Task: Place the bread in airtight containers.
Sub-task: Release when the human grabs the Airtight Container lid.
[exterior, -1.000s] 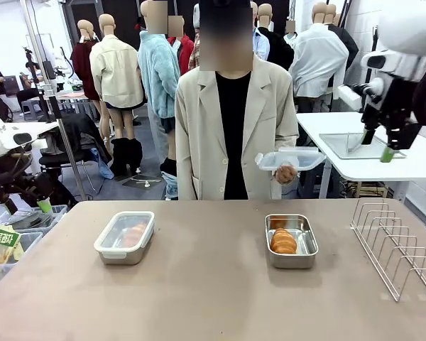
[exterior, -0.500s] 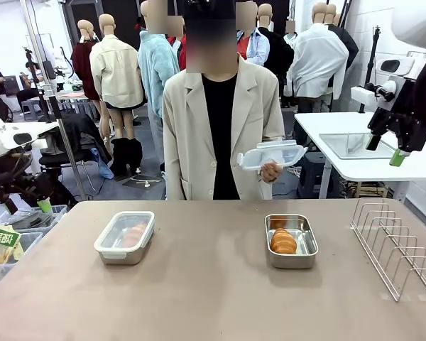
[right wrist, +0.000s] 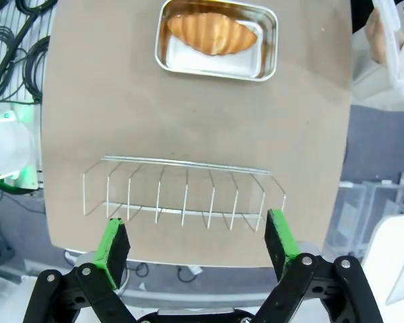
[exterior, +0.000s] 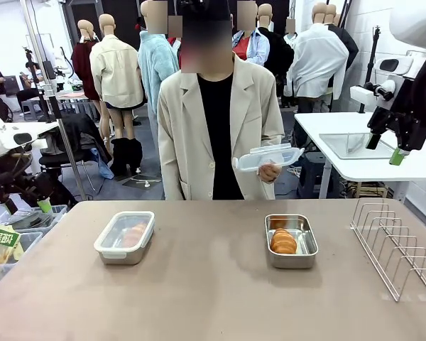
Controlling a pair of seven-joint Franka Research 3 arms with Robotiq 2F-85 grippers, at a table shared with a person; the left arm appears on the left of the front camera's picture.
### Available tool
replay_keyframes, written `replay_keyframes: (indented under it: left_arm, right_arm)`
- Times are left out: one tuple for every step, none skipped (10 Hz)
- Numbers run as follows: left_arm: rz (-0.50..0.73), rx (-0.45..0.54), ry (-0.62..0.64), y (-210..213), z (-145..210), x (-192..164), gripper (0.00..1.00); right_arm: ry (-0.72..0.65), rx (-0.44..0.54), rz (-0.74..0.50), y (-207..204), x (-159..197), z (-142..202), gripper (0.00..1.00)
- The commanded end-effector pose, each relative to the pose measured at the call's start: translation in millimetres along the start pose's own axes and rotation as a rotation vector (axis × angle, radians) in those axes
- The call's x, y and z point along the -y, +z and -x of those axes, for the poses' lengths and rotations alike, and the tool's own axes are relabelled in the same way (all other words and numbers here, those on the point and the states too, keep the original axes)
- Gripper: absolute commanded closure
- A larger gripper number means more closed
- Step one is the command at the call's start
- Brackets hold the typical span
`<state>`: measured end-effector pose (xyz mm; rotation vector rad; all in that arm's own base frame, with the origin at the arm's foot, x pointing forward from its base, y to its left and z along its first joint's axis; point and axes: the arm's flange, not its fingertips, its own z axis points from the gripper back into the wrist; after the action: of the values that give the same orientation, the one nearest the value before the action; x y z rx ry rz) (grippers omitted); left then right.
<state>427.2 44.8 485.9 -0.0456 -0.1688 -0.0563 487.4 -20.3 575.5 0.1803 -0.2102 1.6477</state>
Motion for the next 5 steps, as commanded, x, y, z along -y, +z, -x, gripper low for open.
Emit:
replay_keyframes:
  left_arm:
    - [-0.001,0.009,0.012,0.4,-0.6,0.2,0.08]
    - [-0.001,0.009,0.012,0.4,-0.6,0.2,0.08]
    - [-0.001,0.009,0.012,0.4,-0.6,0.2,0.08]
    - [-0.001,0.009,0.012,0.4,-0.6,0.2,0.08]
    - [-0.001,0.009,0.012,0.4,-0.6,0.2,0.08]
  right_arm:
    - [0.005,0.01,-0.006,-1.0,-3.0,0.5,0.0]
    - [0.005,0.01,-0.006,-1.0,-3.0,0.5,0.0]
    - [0.005,0.01,-0.006,-1.0,-3.0,0.5,0.0]
    - [0.005,0.01,-0.006,-1.0,-3.0,0.5,0.0]
    - [0.005,0.01,-0.006,-1.0,-3.0,0.5,0.0]
